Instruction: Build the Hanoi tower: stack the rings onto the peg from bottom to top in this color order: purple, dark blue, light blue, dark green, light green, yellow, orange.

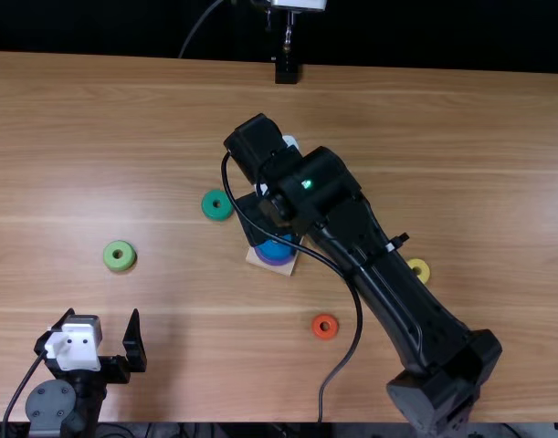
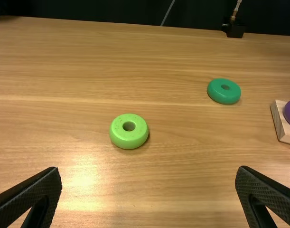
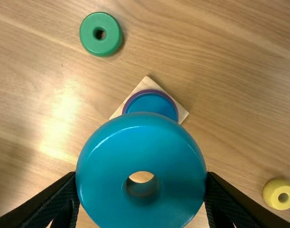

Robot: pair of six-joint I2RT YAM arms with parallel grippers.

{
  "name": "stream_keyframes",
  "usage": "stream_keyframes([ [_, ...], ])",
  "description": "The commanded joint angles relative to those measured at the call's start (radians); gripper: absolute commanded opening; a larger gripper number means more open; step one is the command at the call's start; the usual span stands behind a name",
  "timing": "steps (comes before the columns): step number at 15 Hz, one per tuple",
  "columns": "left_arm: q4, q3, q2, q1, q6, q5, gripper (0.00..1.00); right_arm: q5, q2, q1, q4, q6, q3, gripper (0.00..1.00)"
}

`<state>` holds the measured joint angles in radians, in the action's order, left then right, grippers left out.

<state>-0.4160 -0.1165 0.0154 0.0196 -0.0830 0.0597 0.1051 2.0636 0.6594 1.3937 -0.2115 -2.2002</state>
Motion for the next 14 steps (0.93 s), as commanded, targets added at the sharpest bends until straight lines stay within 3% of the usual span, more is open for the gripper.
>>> stream_keyframes([
  [1,-0.037,0.117,-0.015,0.0,0.006,0.021,1.0,0.007,0.021,0.002,0.005,-0.006,-0.024,0.0],
  [14,-0.037,0.117,-0.015,0.0,0.006,0.021,1.0,0.009,0.021,-0.03,0.005,0.0,-0.027,0.0],
])
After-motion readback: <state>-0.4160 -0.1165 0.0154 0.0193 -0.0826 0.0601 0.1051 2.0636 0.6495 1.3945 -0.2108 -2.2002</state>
